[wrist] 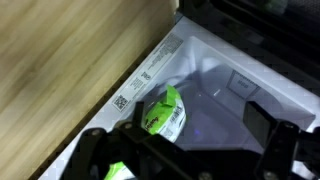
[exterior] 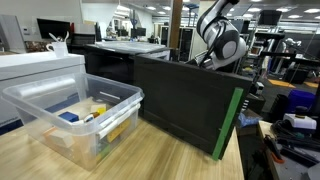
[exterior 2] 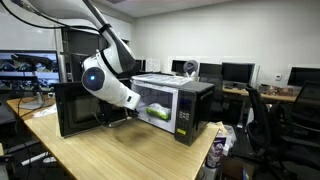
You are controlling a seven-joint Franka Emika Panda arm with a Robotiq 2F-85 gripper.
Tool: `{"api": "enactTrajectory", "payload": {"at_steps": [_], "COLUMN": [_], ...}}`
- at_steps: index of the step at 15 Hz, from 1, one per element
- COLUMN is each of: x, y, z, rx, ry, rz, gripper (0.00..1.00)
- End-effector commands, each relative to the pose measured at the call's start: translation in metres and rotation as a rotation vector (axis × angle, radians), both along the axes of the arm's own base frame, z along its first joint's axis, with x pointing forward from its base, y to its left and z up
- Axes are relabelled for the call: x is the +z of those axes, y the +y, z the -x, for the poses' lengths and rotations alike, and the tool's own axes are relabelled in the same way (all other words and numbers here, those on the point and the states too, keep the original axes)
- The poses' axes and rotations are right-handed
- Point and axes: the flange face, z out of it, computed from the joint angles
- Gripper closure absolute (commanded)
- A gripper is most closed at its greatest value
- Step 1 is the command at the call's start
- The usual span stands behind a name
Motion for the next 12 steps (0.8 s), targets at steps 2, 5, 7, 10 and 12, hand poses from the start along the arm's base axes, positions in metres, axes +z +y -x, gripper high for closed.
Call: {"api": "enactTrajectory", "payload": {"at_steps": [2,5,7,10,12], "x": [0.001,-0.001,-0.005,-0.006,-0.002], "y": [-0.001,-0.009,-0.02,-0.035,-0.04], "z": [-0.001,0.001,0.006,0.007,0.003], "rx": [0.003,-0.033,-0.061,-0.064,-0.052], "ry": [0.001,0.01,0.021,-0.003,-0.035], "rz": [0.005,0.001,-0.002,0.013,0.032], "gripper": [0.0,0.0,0.0,0.0,0.0]}}
